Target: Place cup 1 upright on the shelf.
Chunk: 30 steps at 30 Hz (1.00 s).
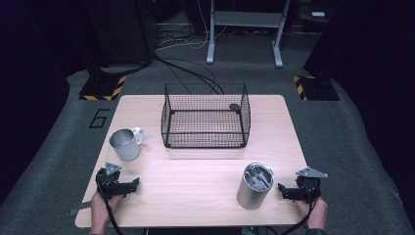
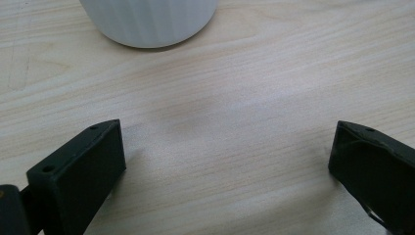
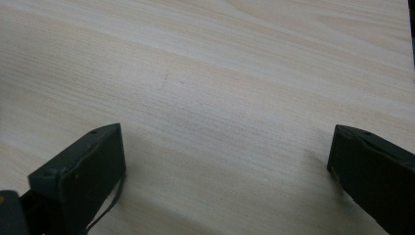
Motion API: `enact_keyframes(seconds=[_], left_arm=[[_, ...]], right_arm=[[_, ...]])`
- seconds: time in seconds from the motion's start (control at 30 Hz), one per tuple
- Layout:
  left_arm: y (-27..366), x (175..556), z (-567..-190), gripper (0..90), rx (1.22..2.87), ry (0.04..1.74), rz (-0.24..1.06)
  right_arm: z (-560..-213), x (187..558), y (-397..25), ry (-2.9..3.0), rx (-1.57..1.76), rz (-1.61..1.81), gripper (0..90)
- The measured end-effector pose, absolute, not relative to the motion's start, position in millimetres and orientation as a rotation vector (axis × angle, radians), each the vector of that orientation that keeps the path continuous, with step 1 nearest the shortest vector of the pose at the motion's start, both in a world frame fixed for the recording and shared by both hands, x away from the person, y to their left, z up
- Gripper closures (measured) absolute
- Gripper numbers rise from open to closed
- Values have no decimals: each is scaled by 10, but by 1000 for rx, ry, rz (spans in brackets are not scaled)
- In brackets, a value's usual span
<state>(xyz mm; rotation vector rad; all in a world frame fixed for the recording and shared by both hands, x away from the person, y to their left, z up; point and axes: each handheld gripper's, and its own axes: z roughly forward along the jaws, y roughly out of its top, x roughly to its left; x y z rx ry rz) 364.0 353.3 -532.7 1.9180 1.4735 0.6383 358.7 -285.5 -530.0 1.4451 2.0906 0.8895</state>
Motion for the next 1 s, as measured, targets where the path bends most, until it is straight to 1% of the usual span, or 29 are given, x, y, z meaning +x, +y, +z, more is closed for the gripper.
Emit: enact_keyframes(seconds=[0.47, 0.7, 1.0], left_arm=[[3533, 3645, -5323, 1, 1920, 1477, 635], [3524, 3645, -5327, 2, 1911, 1485, 645], [3523, 3645, -5327, 2, 1909, 1486, 646]], right_arm=[[-5261, 3592, -2845, 2125, 1465, 888, 0], [-5107, 3523, -2821, 2145, 1502, 947, 0], [-4858, 3400, -2723, 2185, 1440, 972, 0]])
